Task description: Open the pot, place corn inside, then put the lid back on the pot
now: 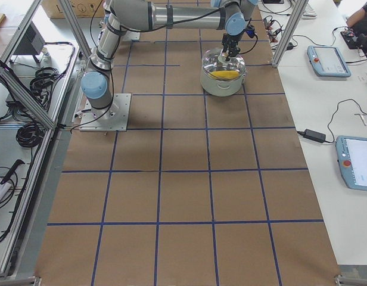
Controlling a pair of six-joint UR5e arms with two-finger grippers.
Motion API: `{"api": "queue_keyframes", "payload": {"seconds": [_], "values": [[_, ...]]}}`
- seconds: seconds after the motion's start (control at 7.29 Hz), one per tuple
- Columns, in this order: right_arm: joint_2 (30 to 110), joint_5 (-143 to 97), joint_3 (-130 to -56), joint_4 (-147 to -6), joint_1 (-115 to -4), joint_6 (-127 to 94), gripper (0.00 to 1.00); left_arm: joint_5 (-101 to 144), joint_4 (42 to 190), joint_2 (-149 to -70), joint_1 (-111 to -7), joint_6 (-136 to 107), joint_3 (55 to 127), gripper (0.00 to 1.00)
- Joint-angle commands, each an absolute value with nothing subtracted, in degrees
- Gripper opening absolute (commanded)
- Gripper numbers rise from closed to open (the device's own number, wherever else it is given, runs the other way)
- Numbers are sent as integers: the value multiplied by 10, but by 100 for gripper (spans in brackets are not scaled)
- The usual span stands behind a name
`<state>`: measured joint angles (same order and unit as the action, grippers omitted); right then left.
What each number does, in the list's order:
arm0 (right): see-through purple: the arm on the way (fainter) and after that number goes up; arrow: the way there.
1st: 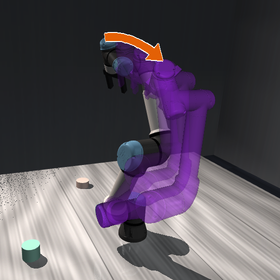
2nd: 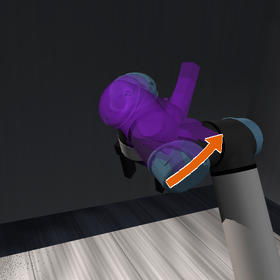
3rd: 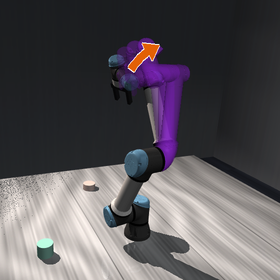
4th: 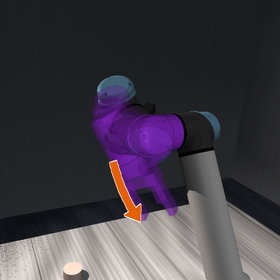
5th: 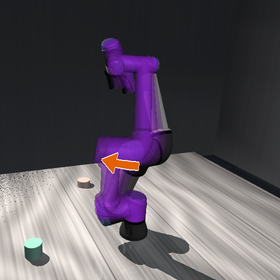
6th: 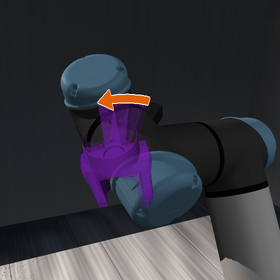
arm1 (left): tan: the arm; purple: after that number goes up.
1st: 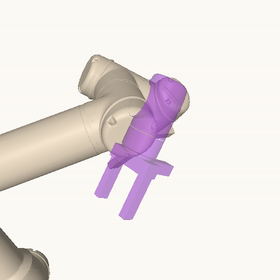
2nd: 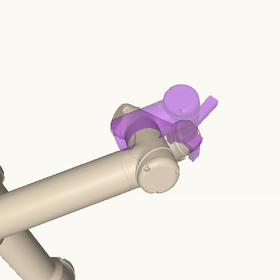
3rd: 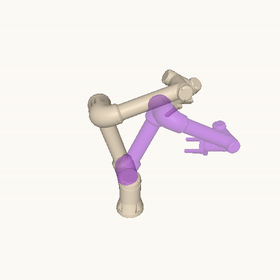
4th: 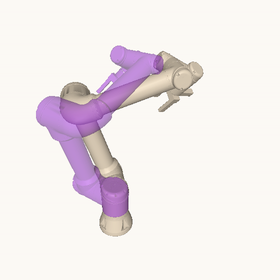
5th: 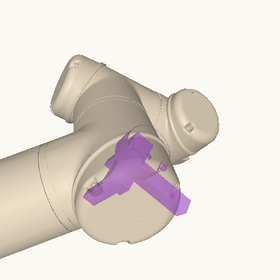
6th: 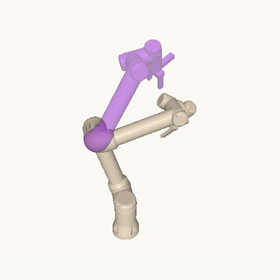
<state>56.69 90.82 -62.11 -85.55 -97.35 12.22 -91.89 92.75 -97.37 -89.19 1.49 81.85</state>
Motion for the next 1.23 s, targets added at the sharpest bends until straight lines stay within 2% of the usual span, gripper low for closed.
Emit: {"api": "queue_keyframes", "payload": {"seconds": [0.0,0.55,0.96,1.1], "values": [[566,909,-621,-856,-974,122,44,-918,926,-974,-891,15,819,100],[560,911,-618,-856,-973,121,46,-914,925,-973,-889,15,819,100],[563,910,-614,-859,-973,113,80,-912,925,-973,-889,16,819,100],[563,910,-618,-864,-973,113,81,-912,925,-973,-889,16,819,100]]}}
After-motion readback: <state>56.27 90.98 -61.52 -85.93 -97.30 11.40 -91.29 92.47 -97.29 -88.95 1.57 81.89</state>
